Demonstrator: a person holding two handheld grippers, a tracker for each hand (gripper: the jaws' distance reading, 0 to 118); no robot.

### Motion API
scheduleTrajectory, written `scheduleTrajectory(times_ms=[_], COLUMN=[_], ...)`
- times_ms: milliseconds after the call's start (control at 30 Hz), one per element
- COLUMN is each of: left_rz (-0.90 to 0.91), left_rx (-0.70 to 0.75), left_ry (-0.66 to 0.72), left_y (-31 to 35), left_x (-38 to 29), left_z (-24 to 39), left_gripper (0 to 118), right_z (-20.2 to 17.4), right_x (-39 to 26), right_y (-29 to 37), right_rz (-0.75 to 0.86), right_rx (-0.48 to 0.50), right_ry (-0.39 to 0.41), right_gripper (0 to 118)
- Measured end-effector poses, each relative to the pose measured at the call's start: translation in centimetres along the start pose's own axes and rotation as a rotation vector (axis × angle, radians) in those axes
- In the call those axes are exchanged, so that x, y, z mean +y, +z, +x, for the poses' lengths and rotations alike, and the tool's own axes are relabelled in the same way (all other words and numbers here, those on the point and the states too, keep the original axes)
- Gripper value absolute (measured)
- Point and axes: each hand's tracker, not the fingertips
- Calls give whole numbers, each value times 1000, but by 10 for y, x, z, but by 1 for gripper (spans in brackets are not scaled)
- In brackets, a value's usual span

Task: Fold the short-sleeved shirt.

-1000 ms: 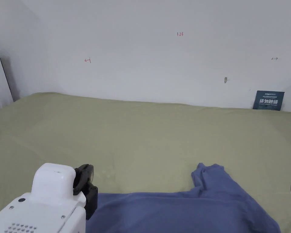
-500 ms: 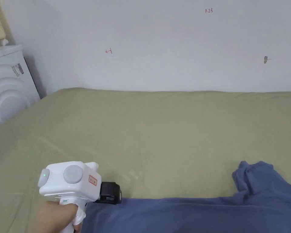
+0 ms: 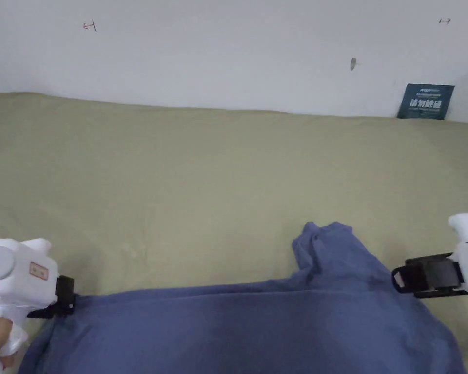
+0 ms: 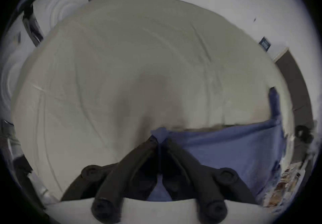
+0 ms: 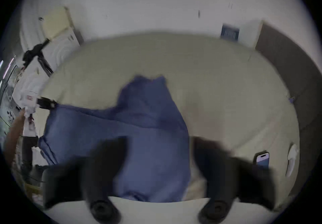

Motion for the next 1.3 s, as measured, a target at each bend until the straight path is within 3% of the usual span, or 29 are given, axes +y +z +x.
scheduleTrajectory(times_ms=[33, 200, 267, 300, 400, 433, 467, 533, 600, 667, 767, 1000, 1167, 1300], left_rz=[-3, -8, -10, -12, -29, -31, -32, -36, -40, -31, -20, 113, 228, 183], left_rx=[21, 52, 57, 57, 47, 48, 48, 40, 33, 31, -10, -91, -85, -109], left_ry=[-16, -49, -47, -49, -61, -67, -68, -65, -66, -63, -54, -177, -283, -288], left_y=[1, 0, -5, -6, -5, -5, -5, -10, -12, -10, 3, 87, 146, 156], left_x=[0, -2, -2, -2, -4, -5, -6, -7, -8, -9, -7, -18, -62, -118], left_z=[1, 8, 7, 7, 14, 15, 15, 13, 13, 13, 14, 23, 19, 2], left_gripper=[4, 4, 4, 4, 4, 4, 4, 4, 4, 4, 4, 4, 4, 4], right_z=[23, 52, 50, 30, 13, 17, 13, 4, 0, -12, -17, -16, -17, -7], right_x=[17, 68, 80, 74, 71, 77, 72, 63, 61, 50, 56, 49, -9, -75], right_y=[-22, -83, -94, -77, -90, -102, -102, -94, -81, -69, -45, 61, 123, 131], right_rz=[-47, -94, -67, -42, -136, -196, -238, -196, -191, -132, -110, 62, 104, 92], right_rx=[-17, -32, -31, -27, -33, -77, -102, -162, -125, -129, -102, -19, -19, -27], right_ry=[-18, -112, -115, -123, -106, -99, -101, -72, -121, -179, -82, 29, 71, 61], right_gripper=[100, 100, 100, 100, 100, 91, 71, 55, 0, 0, 0, 0, 0, 0])
